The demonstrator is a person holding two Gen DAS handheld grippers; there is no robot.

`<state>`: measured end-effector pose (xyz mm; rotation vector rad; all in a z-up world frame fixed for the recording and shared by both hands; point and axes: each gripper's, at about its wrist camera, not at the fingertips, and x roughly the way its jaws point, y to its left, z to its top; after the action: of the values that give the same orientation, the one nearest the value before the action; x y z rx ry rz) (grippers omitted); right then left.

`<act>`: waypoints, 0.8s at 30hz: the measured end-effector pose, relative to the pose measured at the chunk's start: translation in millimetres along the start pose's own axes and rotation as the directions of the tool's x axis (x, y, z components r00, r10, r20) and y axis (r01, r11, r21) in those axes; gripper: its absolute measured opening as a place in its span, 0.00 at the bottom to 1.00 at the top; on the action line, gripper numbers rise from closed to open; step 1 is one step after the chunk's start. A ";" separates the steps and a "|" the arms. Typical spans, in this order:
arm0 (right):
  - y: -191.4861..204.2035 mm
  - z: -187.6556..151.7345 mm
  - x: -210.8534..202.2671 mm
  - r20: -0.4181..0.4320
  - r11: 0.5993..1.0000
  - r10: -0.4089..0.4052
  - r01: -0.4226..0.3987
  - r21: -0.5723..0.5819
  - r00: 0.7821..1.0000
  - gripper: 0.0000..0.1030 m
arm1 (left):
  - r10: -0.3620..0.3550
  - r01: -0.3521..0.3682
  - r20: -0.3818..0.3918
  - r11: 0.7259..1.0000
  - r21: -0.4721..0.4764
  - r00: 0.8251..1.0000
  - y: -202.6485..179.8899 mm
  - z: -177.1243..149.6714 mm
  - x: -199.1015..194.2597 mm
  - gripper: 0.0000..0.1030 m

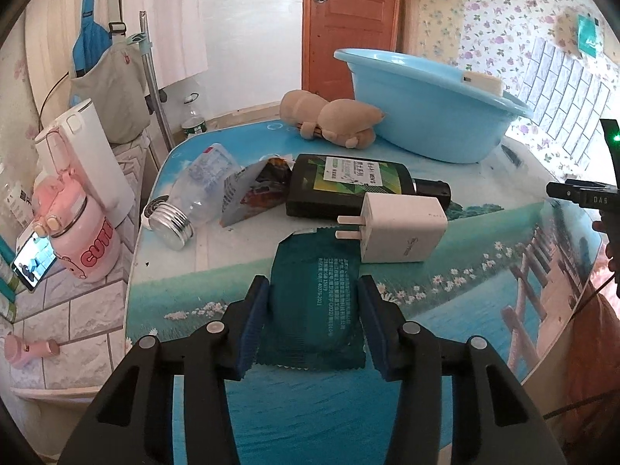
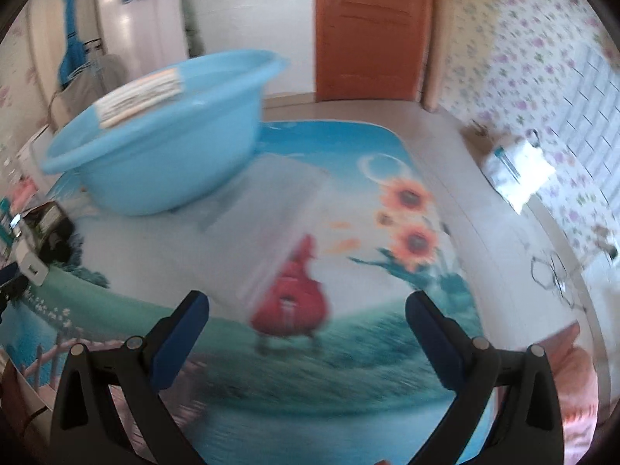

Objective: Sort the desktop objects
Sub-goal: 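Grasp the green packet with left tool while right tool grasps the clear plastic box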

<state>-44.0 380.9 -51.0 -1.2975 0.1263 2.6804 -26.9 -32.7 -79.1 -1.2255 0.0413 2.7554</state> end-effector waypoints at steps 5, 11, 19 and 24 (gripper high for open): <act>1.1 -1.0 -2.6 0.001 0.999 0.023 -0.023 0.031 1.000 1.00 | 0.005 -0.005 0.004 1.000 0.003 1.000 -1.2 0.1 1.2 0.45; 35.2 8.1 0.8 0.015 0.998 0.066 -0.066 0.006 0.998 1.00 | 0.002 -0.002 0.006 1.000 0.010 1.000 -1.8 2.8 3.8 0.45; 42.8 24.9 25.2 -0.032 0.998 0.027 -0.025 0.066 0.999 1.00 | -0.002 0.002 0.012 1.000 0.019 1.000 -2.9 6.6 7.5 0.46; 48.3 32.1 37.1 -0.056 0.997 0.013 -0.009 0.072 0.998 1.00 | -0.006 0.006 0.013 1.000 0.020 1.000 -2.8 7.4 8.1 0.46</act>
<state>-100.2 342.1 -60.0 -1.3544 0.2347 2.6231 -37.3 -28.5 -80.1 -1.2005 0.0636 2.7511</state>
